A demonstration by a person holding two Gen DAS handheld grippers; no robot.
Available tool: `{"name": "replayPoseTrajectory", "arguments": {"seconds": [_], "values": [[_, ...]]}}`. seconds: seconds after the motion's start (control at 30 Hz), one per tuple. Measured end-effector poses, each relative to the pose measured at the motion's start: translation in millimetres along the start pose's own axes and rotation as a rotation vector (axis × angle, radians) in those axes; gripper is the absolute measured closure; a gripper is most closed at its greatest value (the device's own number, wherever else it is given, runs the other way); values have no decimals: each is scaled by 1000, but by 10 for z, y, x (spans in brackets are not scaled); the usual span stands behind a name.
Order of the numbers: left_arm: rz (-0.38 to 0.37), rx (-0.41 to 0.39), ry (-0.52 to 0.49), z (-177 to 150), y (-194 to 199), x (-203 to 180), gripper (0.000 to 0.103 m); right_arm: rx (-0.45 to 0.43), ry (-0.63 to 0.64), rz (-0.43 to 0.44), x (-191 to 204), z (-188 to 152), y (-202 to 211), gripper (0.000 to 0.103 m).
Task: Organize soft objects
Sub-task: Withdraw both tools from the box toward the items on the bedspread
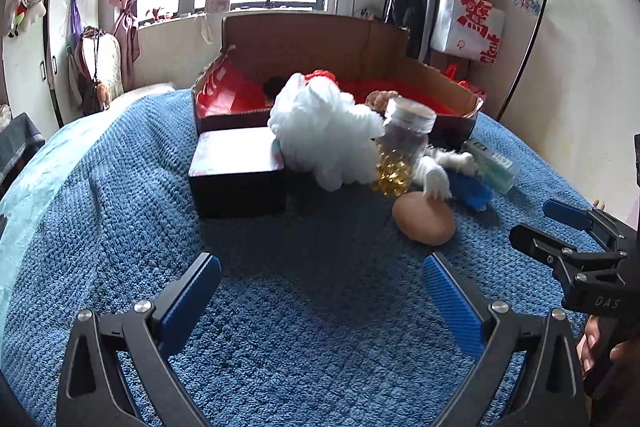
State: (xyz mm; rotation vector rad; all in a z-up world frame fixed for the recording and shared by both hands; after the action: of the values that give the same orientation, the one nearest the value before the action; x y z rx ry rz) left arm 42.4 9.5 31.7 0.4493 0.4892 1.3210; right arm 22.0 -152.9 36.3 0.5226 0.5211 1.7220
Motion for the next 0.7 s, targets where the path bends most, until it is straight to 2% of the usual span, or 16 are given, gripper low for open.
{"name": "replayPoseTrajectory", "arguments": {"seconds": [0.23, 0.4, 0.7], "values": [[-6, 20, 6, 18, -36, 41, 0, 23, -10, 13, -31, 8, -60, 9], [-13, 12, -13, 86, -21, 41, 0, 48, -24, 53, -60, 50, -128, 9], [-39, 2, -58, 389, -103, 19, 3, 58, 54, 120, -1, 379, -280, 9]]}}
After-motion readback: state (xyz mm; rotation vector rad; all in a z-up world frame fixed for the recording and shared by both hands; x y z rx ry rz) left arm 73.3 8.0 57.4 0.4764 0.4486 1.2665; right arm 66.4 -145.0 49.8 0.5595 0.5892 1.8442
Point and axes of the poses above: each gripper's, at about its wrist camera, not at the fingertips, and y roughly against the way its jaws point, x to its left, z to its top, the point moved 2 cm from there along -y, roughly the way its jaws point, and after that the axes turned 3 degrees about -x, right-handed, at the moved point
